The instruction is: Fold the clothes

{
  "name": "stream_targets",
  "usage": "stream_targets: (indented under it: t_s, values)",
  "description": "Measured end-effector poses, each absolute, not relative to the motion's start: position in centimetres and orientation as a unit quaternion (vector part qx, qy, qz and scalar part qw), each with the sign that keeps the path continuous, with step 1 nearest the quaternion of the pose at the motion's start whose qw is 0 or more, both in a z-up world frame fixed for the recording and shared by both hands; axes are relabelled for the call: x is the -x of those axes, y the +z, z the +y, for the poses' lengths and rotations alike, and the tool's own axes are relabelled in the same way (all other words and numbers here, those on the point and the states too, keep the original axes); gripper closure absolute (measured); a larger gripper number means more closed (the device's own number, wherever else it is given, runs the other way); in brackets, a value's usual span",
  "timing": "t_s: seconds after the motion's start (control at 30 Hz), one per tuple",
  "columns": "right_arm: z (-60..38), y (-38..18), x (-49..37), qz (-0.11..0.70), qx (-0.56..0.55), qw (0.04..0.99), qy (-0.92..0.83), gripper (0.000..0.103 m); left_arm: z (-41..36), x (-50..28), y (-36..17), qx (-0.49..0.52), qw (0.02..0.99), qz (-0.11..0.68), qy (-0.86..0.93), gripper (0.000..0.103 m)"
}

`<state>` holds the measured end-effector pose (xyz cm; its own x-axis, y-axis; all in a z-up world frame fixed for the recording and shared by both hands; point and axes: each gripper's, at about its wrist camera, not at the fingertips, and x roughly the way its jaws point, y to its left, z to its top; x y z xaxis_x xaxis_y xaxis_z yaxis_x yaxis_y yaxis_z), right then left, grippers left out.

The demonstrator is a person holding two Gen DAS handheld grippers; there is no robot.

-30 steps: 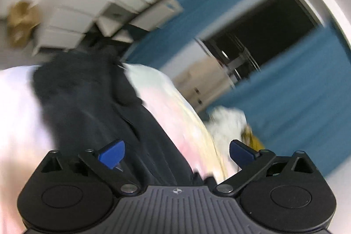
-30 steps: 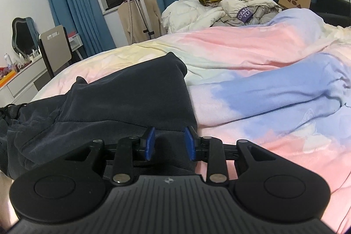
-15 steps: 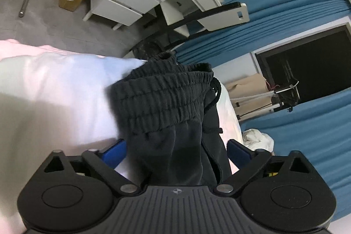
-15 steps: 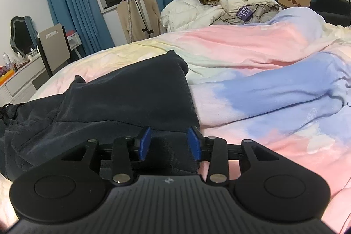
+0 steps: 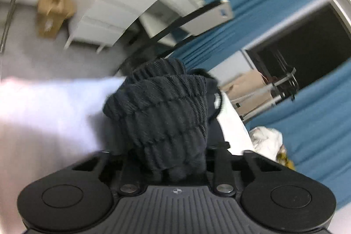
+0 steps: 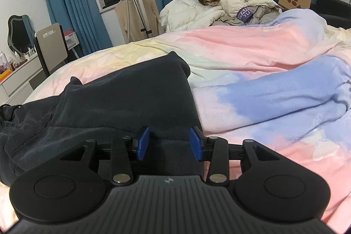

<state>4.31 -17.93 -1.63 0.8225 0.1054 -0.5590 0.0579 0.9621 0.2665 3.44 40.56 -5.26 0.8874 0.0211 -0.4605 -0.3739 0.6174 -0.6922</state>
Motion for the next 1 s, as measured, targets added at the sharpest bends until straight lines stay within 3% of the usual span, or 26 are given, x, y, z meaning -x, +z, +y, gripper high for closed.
stream_targets:
  t_s: [0.37, 0.57, 0.83, 1.0]
  values:
    - [-19.5, 0.8, -2.4, 0.256, -0.164, 0.953, 0.006, 0.058, 25.9, -3.3, 8.8, 0.221, 0.967, 0.114, 0.058, 0.087]
    - [-21.9, 2.3, -1.1, 0.241, -0.206, 0.948, -0.005, 0.057, 15.4, -3.6, 14.5, 0.185, 0.980, 0.066, 0.021, 0.087]
    - [-25.7, 3.1, -0.8, 0.233, -0.238, 0.942, -0.047, 0.055, 0.1, -4.3, 14.9, 0.127, 0.990, 0.045, -0.038, 0.089]
    - [-28.7, 3.3, -0.4, 0.216, -0.270, 0.936, -0.062, 0.055, -8.6, -4.2, 10.7, 0.091, 0.991, 0.062, -0.078, 0.089]
